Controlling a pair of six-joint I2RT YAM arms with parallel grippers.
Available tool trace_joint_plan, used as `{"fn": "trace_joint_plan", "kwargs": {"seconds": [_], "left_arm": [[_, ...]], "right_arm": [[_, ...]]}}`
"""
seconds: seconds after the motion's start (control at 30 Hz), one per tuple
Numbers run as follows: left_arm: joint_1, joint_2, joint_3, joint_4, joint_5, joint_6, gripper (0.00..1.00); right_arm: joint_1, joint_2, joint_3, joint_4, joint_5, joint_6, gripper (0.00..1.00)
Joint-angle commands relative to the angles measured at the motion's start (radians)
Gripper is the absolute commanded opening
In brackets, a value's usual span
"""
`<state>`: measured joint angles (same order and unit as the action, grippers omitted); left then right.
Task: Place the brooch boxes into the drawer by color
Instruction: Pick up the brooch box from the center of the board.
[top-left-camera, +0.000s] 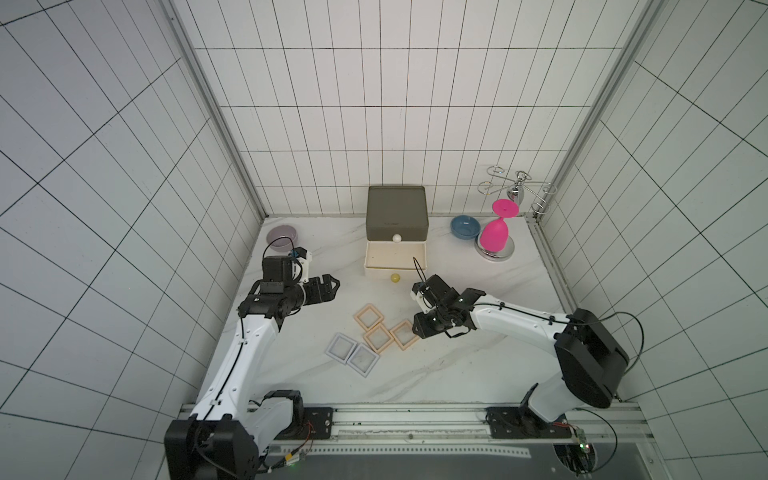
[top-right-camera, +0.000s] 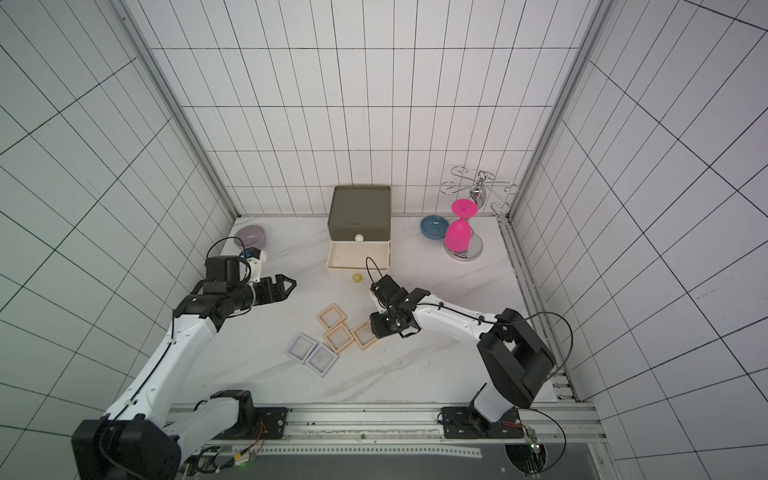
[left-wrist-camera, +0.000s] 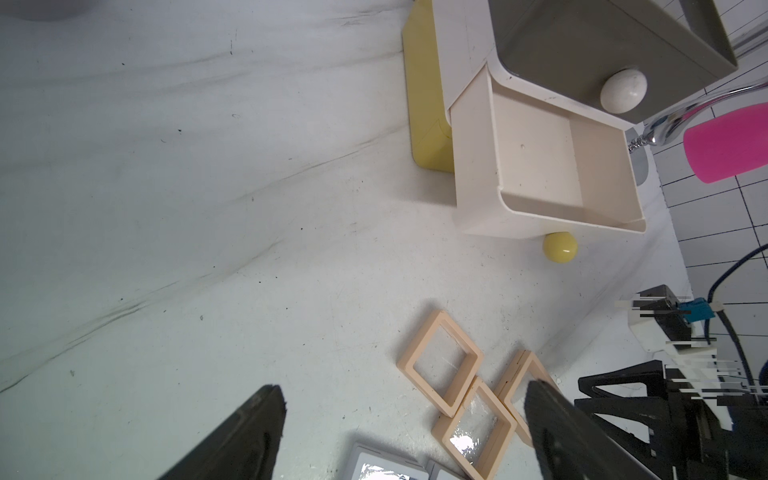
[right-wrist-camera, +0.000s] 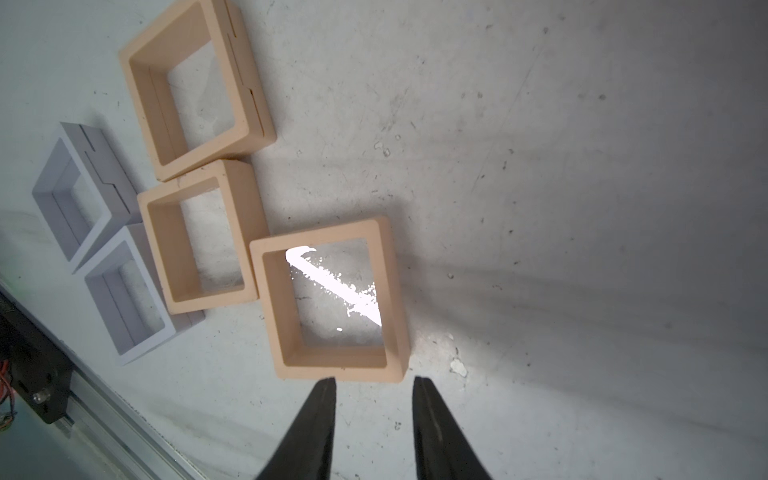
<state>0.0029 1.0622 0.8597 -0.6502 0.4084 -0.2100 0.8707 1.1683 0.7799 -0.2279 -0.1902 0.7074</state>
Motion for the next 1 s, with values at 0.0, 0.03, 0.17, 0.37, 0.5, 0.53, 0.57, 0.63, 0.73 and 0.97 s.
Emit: {"fn": "trace_joint_plan", "kwargs": {"seconds": [0.0, 0.03, 0.17, 0.37, 0.5, 0.53, 0.57, 0.63, 0.73, 0.97], "left_arm": [[0.002, -0.007, -0.003, 0.017, 0.001, 0.000, 0.94], [0.002, -0.005, -0.003, 0.018, 0.001, 0.000, 0.94], [0.003, -0.001, -0.002, 0.018, 0.000, 0.000, 0.94], [0.003, 0.003, 0.000, 0.019, -0.003, 0.001, 0.94], [0.003, 0.006, 0.000, 0.017, -0.002, 0.001, 0.94], [0.003, 0.006, 0.001, 0.018, -0.001, 0.002, 0.94], [0.003, 0.007, 0.002, 0.018, -0.002, 0.001, 0.94], [0.003, 0.007, 0.002, 0.018, -0.001, 0.002, 0.94], [0.003, 0.008, 0.002, 0.018, 0.000, 0.003, 0.94], [0.003, 0.004, 0.001, 0.017, -0.002, 0.002, 0.94]], "right_arm": [[-0.004, 0.090, 0.047, -0.225, -0.103, -0.176, 0.49], [-0.003, 0.126, 0.067, -0.245, -0.111, -0.194, 0.48], [0.004, 0.224, 0.114, -0.251, -0.072, -0.240, 0.41], [0.013, 0.318, 0.173, -0.245, -0.036, -0.292, 0.38], [0.028, 0.371, 0.207, -0.242, -0.033, -0.296, 0.38], [0.031, 0.386, 0.216, -0.242, -0.012, -0.317, 0.37], [0.034, 0.399, 0.224, -0.241, -0.004, -0.323, 0.36], [0.039, 0.419, 0.234, -0.240, 0.007, -0.331, 0.35], [0.041, 0.445, 0.247, -0.236, 0.018, -0.342, 0.35], [0.054, 0.501, 0.276, -0.240, 0.045, -0.362, 0.33]]}}
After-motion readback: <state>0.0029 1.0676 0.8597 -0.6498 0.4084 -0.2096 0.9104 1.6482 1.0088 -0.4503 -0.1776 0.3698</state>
